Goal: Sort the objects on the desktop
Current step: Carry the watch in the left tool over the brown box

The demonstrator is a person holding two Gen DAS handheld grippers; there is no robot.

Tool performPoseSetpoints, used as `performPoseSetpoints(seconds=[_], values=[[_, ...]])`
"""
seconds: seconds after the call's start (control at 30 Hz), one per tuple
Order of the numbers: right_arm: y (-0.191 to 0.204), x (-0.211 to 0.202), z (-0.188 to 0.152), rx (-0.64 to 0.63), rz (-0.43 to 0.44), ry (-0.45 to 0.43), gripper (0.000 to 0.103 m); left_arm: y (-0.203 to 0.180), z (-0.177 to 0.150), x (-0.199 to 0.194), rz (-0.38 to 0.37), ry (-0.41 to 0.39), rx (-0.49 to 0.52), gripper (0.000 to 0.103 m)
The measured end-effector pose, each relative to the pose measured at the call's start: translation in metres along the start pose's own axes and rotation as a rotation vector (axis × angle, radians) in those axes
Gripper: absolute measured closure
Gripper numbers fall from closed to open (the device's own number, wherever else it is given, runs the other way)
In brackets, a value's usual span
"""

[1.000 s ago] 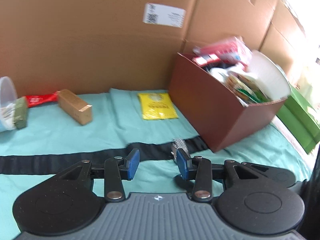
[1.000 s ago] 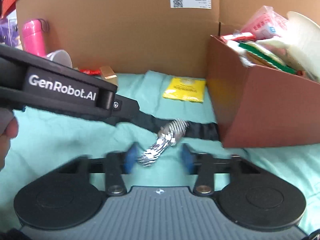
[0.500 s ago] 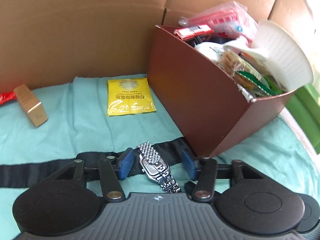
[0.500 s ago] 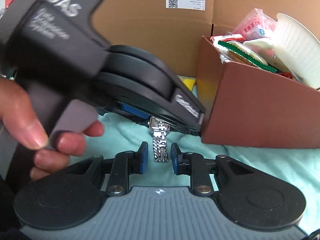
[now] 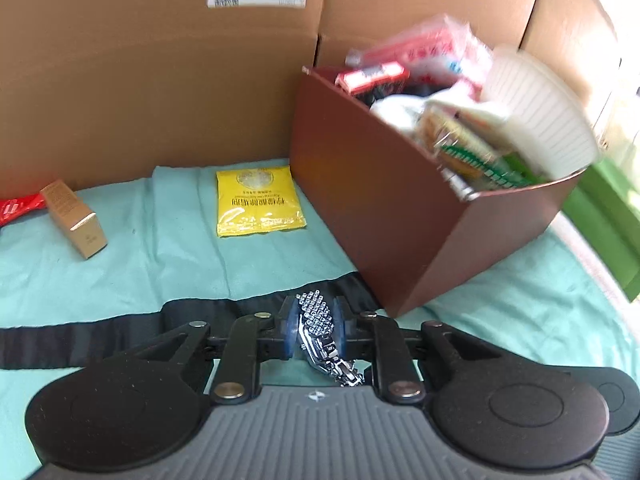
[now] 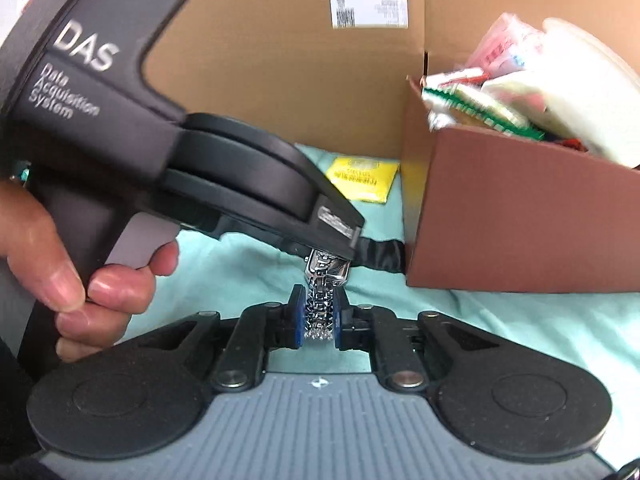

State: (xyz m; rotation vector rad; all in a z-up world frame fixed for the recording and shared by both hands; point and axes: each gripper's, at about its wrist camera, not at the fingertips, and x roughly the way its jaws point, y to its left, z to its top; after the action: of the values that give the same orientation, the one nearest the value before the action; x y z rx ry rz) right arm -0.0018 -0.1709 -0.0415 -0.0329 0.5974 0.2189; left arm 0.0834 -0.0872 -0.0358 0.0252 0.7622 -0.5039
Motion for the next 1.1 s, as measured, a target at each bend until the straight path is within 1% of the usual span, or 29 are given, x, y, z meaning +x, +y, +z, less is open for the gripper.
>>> performPoseSetpoints(seconds=[0.1, 0.27, 0.47, 0.57, 0.63, 0.77, 0.87, 1.0, 1.1], values=[[0.006, -0.014, -0.001, -0.031, 0.004, -0.031, 0.091, -0.002, 0.0, -0.015, -0.003, -0.03, -0.005, 0.085], [0.01, -0.036, 0.002, -0.043, 0.014, -0.086, 0.091, -0.004, 0.007, -0.042, -0.023, -0.091, -0.033, 0.085], [0.007, -0.071, 0.018, -0.06, -0.01, -0.207, 0.091, -0.028, 0.031, -0.075, -0.039, -0.207, 0.016, 0.085], [-0.001, -0.087, 0.029, -0.058, -0.037, -0.27, 0.091, -0.044, 0.049, -0.087, -0.057, -0.258, 0.047, 0.085], [-0.013, -0.093, 0.042, -0.055, -0.058, -0.308, 0.091, -0.057, 0.061, -0.091, -0.071, -0.289, 0.07, 0.085], [-0.032, -0.11, 0.057, -0.029, -0.107, -0.376, 0.091, -0.087, 0.087, -0.092, -0.105, -0.333, 0.125, 0.085], [-0.06, -0.117, 0.066, -0.006, -0.144, -0.415, 0.091, -0.108, 0.106, -0.084, -0.135, -0.347, 0.154, 0.085], [-0.089, -0.123, 0.073, 0.033, -0.172, -0.432, 0.091, -0.132, 0.125, -0.065, -0.151, -0.346, 0.193, 0.085], [-0.115, -0.108, 0.078, 0.063, -0.183, -0.418, 0.091, -0.142, 0.135, -0.043, -0.157, -0.318, 0.202, 0.085]])
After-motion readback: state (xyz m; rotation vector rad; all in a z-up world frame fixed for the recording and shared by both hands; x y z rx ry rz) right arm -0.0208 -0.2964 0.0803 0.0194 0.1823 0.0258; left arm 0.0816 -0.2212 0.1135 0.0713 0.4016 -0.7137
